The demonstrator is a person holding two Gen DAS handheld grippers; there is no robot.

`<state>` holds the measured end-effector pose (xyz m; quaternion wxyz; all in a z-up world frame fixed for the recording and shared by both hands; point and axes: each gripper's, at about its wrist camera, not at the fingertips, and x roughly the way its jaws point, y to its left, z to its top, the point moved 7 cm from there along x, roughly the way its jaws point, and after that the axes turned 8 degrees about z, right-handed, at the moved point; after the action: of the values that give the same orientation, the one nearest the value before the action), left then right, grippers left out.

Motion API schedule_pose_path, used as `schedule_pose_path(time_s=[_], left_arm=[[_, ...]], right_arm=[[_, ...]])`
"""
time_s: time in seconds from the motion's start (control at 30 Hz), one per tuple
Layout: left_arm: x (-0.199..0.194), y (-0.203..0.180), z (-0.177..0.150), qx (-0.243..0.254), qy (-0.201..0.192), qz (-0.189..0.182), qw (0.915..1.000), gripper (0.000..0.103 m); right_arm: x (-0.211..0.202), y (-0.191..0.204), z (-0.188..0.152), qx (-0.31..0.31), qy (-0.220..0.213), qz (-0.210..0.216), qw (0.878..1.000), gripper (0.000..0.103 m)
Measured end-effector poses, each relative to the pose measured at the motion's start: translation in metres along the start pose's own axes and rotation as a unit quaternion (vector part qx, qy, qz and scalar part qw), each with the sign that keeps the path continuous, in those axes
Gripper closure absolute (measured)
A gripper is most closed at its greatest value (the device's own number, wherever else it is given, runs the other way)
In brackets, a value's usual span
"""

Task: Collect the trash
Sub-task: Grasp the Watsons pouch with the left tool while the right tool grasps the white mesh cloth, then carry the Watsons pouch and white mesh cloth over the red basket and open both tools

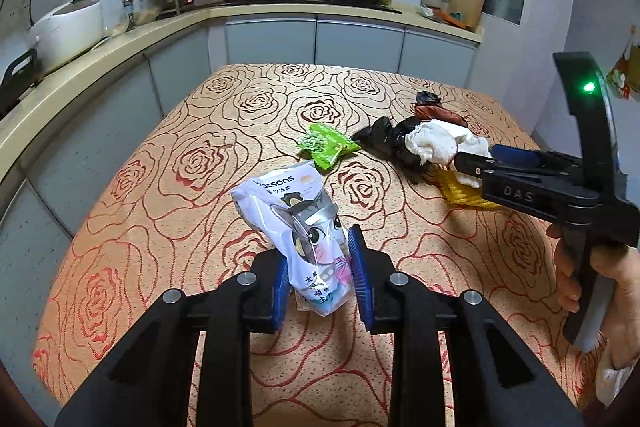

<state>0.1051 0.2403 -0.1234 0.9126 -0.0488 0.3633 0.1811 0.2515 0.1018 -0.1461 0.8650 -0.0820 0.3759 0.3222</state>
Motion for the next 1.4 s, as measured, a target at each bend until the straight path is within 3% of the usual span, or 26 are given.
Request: schedule_pose_path(time_s=[0.2, 0.27, 0.67, 1.4], left_arm=[[0.000, 0.003, -0.002, -0.004, 0.000, 0.006, 1.0000, 0.077], [-0.001, 0.002, -0.002, -0.002, -0.002, 0.008, 1.0000, 0.077], [-0.011, -0.010, 0.006, 0.009, -0.020, 0.006, 0.9997, 0.077], [-0.034, -0.055, 0.031, 0.028, -0.056, -0.023, 0.9978, 0.077]], right_arm=[[-0.005, 0.003, -0.001, 0.001, -0.004, 0.012, 1.000, 0.081], [-0.010, 0.004, -0.002, 0.001, -0.008, 0.015, 1.000, 0.085], [-0.077, 0.004, -0.004, 0.025, -0.070, 0.037, 0.997, 0.087], [-0.156, -0.052, -0.039, 0.091, -0.121, -0.022, 0.988, 0.087]])
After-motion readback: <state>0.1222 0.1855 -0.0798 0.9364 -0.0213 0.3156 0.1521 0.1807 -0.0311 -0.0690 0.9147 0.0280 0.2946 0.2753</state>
